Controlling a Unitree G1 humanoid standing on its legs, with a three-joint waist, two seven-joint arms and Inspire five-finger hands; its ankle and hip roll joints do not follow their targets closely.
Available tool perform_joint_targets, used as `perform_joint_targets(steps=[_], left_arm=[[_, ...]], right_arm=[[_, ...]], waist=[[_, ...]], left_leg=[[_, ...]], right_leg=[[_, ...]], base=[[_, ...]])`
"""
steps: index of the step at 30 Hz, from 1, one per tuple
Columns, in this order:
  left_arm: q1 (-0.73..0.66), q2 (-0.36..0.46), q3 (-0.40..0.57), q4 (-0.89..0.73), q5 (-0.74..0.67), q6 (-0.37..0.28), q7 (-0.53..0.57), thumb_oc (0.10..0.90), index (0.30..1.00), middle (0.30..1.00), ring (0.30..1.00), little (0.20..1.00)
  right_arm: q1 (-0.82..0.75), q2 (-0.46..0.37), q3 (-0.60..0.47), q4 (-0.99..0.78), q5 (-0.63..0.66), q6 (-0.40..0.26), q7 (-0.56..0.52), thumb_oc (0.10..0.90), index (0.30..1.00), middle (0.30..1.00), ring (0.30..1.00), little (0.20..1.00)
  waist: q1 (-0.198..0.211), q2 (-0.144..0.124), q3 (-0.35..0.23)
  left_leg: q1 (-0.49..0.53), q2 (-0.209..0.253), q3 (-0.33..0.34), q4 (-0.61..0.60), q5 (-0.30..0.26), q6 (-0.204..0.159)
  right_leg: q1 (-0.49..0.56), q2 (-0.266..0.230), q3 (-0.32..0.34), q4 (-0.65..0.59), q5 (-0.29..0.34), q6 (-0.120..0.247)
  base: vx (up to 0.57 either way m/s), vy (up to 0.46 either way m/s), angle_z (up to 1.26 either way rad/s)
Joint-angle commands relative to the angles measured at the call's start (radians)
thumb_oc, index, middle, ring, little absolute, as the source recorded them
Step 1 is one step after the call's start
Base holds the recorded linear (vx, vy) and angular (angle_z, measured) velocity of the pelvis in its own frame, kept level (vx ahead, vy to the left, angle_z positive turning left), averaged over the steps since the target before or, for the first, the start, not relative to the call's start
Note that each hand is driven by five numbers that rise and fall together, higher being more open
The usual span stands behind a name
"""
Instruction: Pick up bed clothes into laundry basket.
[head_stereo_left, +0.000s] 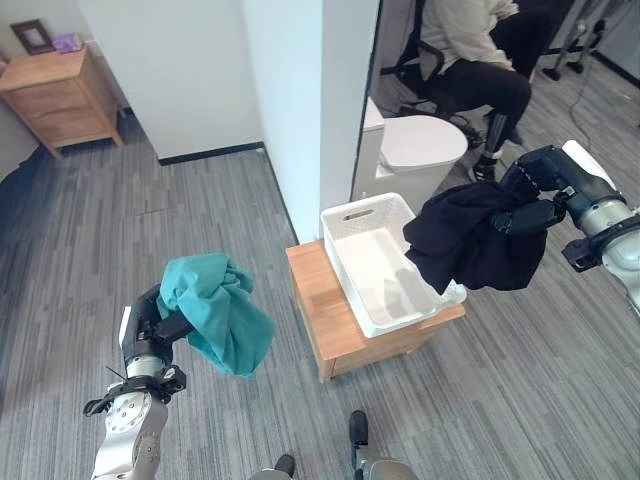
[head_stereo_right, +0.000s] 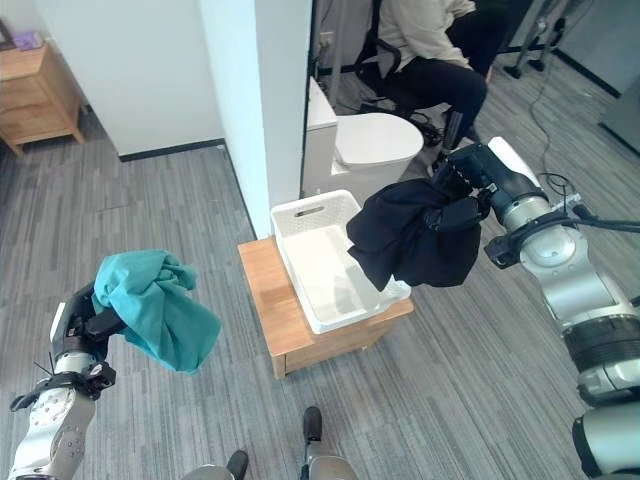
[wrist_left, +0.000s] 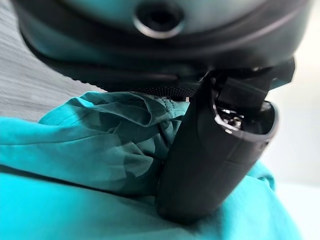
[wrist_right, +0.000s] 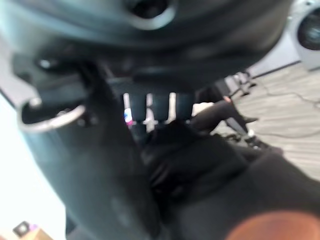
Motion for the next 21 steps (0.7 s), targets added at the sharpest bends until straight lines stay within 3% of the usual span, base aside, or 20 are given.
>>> perform_joint_targets(steps=[1, 7, 21], left_arm=[[-0.043, 0.141, -0.007, -0.115, -0.029, -0.126, -0.018, 0.400, 0.300, 0.300, 0.300, 0.300], [-0.053, 0.135, -0.009, -0.109, -0.037, -0.134, -0.005, 0.400, 0.300, 0.300, 0.300, 0.300], [-0.083, 0.122, -0.033, -0.111, -0.038, -0.134, 0.011, 0.400, 0.300, 0.300, 0.300, 0.300]], right_arm=[[-0.345, -0.035, 0.069, 0.111, -0.023, -0.041, -0.122, 0.400, 0.300, 0.300, 0.300, 0.300], [-0.481, 0.052, 0.162, 0.186, -0.030, -0.028, -0.132, 0.400, 0.300, 0.300, 0.300, 0.300], [-0.511, 0.164, 0.200, 0.215, -0.090, -0.001, -0.141, 0.400, 0.300, 0.300, 0.300, 0.300]], waist=[[0.030, -0.055, -0.067], [0.049, -0.036, -0.052], [0.057, -0.028, -0.022]], left_leg=[[-0.099, 0.015, -0.007, -0.060, 0.106, -0.040], [-0.127, 0.012, -0.014, -0.067, 0.124, -0.047], [-0.153, 0.004, -0.031, -0.068, 0.131, -0.046]], right_leg=[[0.111, -0.032, -0.003, 0.014, -0.200, 0.071], [0.089, -0.034, -0.018, 0.012, -0.197, 0.071], [0.076, -0.035, -0.021, 0.009, -0.198, 0.066]], base=[[-0.02, 0.009, 0.06], [0.00, 0.003, 0.06], [0.00, 0.002, 0.07]])
